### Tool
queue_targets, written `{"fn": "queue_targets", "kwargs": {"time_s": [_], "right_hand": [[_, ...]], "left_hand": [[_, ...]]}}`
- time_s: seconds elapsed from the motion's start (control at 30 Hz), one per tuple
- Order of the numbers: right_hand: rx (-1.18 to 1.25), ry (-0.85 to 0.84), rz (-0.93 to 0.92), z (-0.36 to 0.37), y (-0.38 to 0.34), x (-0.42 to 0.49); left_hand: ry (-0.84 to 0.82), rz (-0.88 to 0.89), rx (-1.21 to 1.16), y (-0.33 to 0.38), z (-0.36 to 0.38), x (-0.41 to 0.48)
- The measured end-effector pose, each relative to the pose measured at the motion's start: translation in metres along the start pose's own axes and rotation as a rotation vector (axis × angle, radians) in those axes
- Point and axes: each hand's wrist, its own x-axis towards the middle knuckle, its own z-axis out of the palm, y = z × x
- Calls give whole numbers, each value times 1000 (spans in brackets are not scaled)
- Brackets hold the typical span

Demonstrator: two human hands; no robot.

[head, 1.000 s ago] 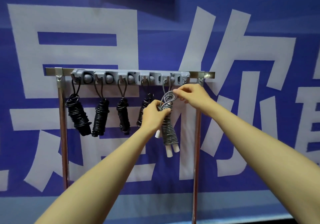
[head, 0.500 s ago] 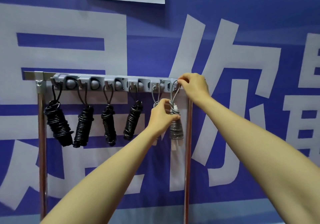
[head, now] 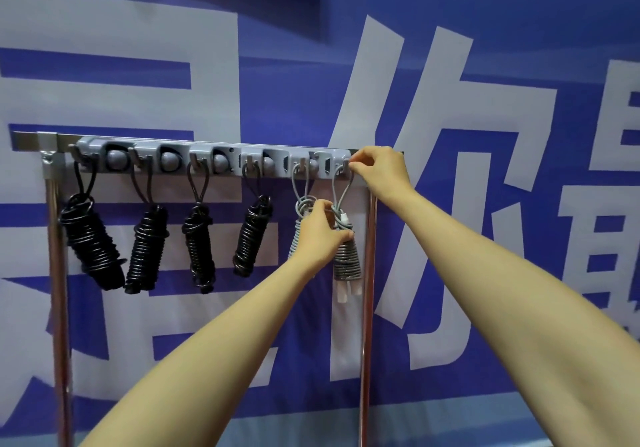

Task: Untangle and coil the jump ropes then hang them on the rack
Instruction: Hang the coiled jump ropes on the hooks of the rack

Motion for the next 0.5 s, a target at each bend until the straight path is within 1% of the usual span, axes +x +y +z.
{"fn": "queue_targets", "kwargs": {"time_s": [0.13, 0.23, 0.33, 0.43, 0.5], "right_hand": [[-27, -94, 7, -1, 1, -15], [-182, -99, -37, 0, 4, -39], [-363, -123, -112, -4, -1, -69], [-464, -210, -184, -9, -11, -110], [-502, -284, -221, -7, -20, -141]], "left_hand": [[-38, -30, 94, -1, -2, -11], [-37, -17, 161, 1, -3, -27], [-3, 6, 228, -2, -7, -50], [24, -35, 341, -14, -18, -87], [-16, -100, 481, -25, -28, -118]]}}
